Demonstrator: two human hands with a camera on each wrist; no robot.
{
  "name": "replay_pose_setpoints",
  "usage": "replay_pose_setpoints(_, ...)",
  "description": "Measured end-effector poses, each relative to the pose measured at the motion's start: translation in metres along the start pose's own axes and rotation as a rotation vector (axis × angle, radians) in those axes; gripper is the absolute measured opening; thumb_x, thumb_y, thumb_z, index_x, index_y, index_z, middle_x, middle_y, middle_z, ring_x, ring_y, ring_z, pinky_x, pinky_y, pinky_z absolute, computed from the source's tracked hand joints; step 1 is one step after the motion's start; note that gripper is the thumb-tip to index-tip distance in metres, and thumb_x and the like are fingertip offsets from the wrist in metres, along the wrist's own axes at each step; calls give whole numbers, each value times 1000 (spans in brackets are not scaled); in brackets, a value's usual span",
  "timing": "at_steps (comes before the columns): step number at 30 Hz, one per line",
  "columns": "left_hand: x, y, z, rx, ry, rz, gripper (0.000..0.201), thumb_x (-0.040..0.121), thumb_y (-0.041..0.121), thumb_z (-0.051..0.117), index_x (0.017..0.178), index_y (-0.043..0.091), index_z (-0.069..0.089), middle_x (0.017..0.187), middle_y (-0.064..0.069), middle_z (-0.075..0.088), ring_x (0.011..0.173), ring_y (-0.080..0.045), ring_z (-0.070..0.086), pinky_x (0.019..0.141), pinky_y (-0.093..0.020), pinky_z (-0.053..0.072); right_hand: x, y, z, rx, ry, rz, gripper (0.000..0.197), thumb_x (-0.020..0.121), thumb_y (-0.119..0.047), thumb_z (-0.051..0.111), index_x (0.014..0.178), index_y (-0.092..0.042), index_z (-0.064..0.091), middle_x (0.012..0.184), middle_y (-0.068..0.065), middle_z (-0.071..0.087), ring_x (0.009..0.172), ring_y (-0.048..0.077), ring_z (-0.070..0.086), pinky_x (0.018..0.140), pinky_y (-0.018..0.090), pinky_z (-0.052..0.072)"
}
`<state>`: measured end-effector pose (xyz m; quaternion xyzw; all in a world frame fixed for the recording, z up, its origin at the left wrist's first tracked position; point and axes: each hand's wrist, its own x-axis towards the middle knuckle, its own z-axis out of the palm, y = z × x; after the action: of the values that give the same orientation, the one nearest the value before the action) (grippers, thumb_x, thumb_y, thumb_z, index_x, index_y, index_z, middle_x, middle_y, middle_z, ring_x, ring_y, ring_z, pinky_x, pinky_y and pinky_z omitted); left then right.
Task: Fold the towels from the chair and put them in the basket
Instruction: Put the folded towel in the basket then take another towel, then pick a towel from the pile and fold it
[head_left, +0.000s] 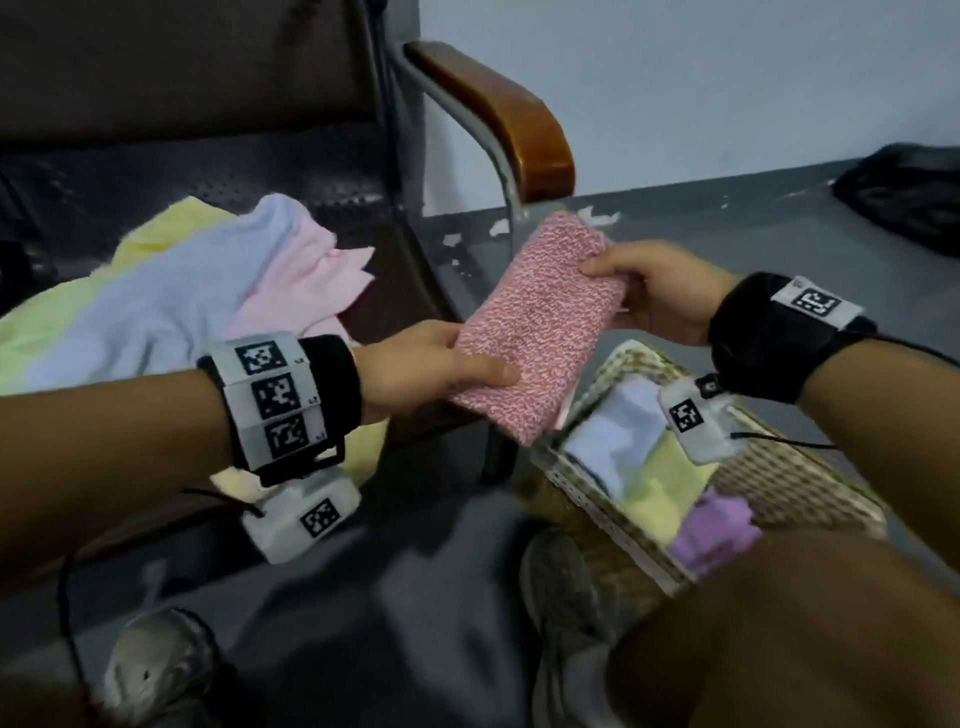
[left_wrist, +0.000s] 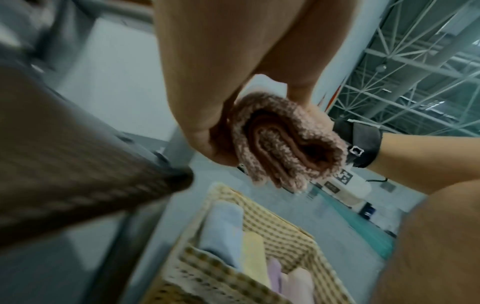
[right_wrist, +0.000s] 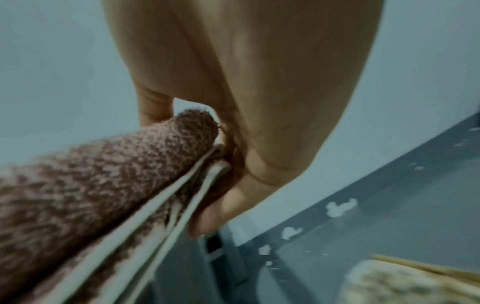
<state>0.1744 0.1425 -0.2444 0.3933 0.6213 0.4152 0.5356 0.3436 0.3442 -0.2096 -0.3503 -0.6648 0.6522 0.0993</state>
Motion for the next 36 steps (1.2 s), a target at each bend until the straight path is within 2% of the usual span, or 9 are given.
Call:
replay_pose_setpoints(8,107,-44,154,384,14,-32,32,79,43,78,89,25,55,88,11,63,87,-16,62,66,-24,45,-46,158,-126,19,397,262,14,88,-24,69,79,-14,65,60,-5,63,55,10,59,51,20,48)
replay_pose_setpoints(10,126,-66,180,410,-4,-75,32,81,42,77,94,22,56,96,2,66,94,-21,62,72,-28,48,-49,195,-138,-17,444,301,16,88,-24,70,77,-13,65,57,-5,63,53,11,58,48,17,47)
replay_pose_setpoints(15,155,-106,222,627,-11,-149,49,90,45,65,123,14,47,115,-9,60,105,-30,58,83,-35,46,-38,262,-147,-154,495,416,32,90,-25,70,112,-2,67,104,17,72,93,34,69,90,49,57)
replay_pose_setpoints(18,168,-114,230,817,-35,-125,39,91,42,61,118,15,51,114,-9,61,103,-30,58,81,-37,48,-31,279,-146,-400,478,420,36,90,-33,70,111,-3,67,98,10,71,81,24,67,64,22,56)
replay_pose_setpoints(20,174,-114,230,896,-40,-129,36,91,42,61,116,16,57,117,-7,62,105,-28,58,80,-34,46,-30,281,-145,-521,445,416,32,90,-37,68,107,-10,68,90,5,68,72,17,63,55,14,48)
replay_pose_setpoints(23,178,-112,225,945,-20,-137,35,90,43,62,112,16,64,114,-7,64,103,-27,59,78,-32,44,-25,278,-143,-590,414,437,35,89,-40,66,107,-10,67,98,7,69,86,25,65,74,30,53)
replay_pose_setpoints(29,164,-86,205,886,-73,-126,29,89,39,59,104,18,73,109,-5,69,102,-25,61,87,-33,50,-25,220,-132,-887,334,378,31,83,-42,64,98,-15,68,92,8,70,88,29,66,70,32,50)
replay_pose_setpoints(33,139,-41,169,737,-74,-26,19,88,37,66,101,25,72,106,3,71,100,-18,64,81,-26,50,-27,146,-103,-994,68,303,40,92,-43,62,123,-17,66,122,2,65,113,23,61,93,31,47)
replay_pose_setpoints(36,110,-1,125,639,7,42,13,87,35,68,96,27,72,101,1,73,97,-19,68,88,-32,55,-23,77,-62,-1030,-120,221,30,93,-38,63,115,-20,70,112,3,72,95,19,69,96,35,52)
